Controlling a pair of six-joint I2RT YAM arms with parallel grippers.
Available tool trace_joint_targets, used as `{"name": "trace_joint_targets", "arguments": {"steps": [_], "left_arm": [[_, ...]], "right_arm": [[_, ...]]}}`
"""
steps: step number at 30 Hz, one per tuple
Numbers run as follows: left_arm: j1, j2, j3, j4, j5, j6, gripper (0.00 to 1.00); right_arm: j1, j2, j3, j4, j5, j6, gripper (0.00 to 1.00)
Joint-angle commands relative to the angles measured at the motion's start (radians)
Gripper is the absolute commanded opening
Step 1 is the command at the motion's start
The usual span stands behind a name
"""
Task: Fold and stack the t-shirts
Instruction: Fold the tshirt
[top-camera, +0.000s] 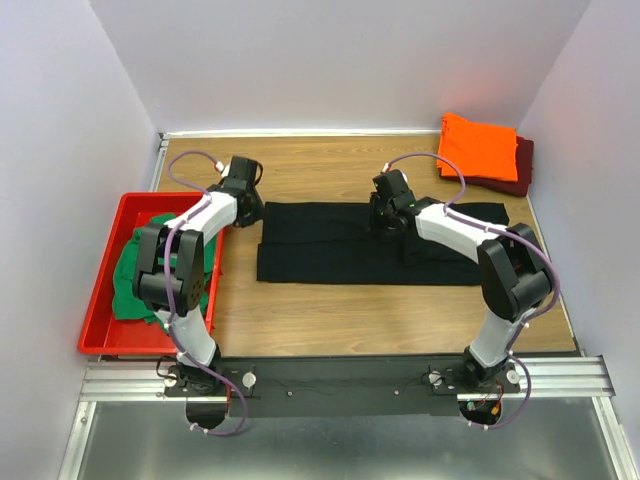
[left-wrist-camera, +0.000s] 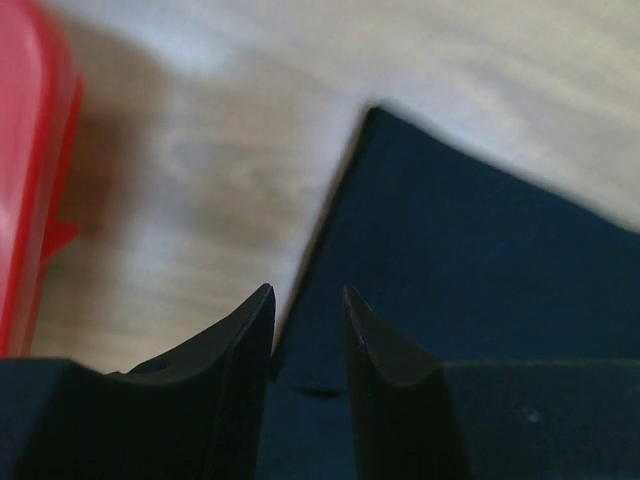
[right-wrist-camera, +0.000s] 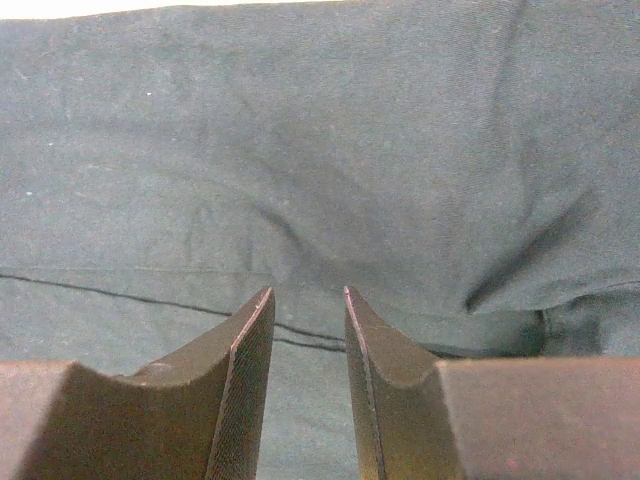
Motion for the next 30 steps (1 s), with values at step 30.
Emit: {"name": "trace_joint_targets", "arguments": {"steps": [30], "left_arm": [[-0.023, -0.04, -0.1, 0.062, 0.088, 0.045, 0.2]], "right_arm": [[0.004, 0.023, -0.002, -0.004, 0.005, -0.009, 0.4]]}}
